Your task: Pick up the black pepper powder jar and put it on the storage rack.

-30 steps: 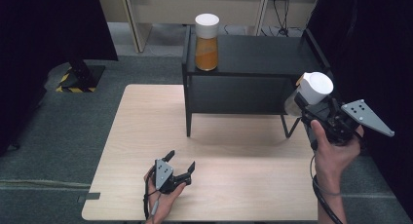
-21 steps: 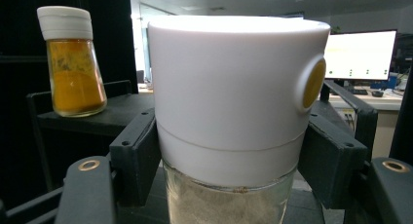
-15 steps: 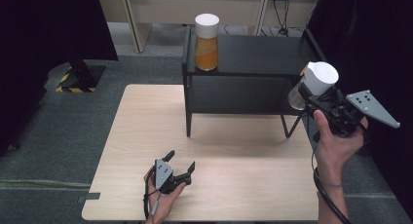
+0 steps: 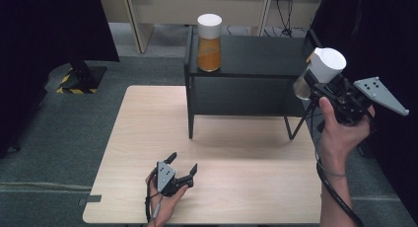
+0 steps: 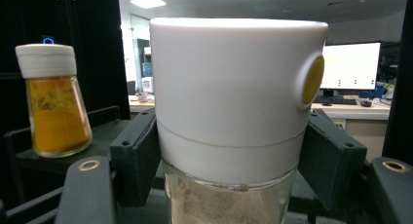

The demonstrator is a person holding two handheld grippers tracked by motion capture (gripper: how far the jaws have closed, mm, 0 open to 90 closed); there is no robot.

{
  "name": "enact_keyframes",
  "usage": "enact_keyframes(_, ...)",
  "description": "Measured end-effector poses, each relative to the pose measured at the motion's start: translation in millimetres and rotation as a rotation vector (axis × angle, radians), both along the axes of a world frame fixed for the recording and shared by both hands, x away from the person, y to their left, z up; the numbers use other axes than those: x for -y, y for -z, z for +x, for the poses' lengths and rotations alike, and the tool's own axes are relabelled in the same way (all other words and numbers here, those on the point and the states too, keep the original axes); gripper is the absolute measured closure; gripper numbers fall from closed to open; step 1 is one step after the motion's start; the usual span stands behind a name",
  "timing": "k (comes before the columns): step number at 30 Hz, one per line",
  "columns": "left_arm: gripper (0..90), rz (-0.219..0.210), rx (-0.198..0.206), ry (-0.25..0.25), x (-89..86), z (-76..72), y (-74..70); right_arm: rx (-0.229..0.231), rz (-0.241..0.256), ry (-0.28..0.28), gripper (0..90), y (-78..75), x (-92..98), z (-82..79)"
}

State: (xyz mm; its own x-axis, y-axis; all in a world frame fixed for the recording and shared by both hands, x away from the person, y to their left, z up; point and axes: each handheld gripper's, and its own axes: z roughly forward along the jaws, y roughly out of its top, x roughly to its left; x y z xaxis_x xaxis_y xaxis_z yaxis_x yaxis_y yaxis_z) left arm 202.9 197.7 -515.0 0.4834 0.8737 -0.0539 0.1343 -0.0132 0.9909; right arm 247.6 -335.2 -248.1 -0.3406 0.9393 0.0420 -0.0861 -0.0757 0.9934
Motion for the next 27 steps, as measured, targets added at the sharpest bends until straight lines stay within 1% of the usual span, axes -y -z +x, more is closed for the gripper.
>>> enact_keyframes(8,13.4,0.000,0.001,0.001,-0.1,-0.1,0.2,0.004,0.001,0.016,30.6,-15.6,-3.9,14.0)
enact_keyframes(13,13.4,0.008,0.004,0.003,0.0,-0.2,-0.1,0.001,0.003,0.024,30.6,-25.4,-6.9,23.4)
enact_keyframes(21,13.3,0.006,0.002,0.004,-0.2,0.1,-0.2,-0.019,-0.014,0.046,30.6,-37.9,-11.1,39.5)
enact_keyframes(27,13.2,0.008,0.000,0.005,-0.1,0.4,-0.6,-0.047,-0.021,0.067,30.6,-48.2,-12.5,53.5)
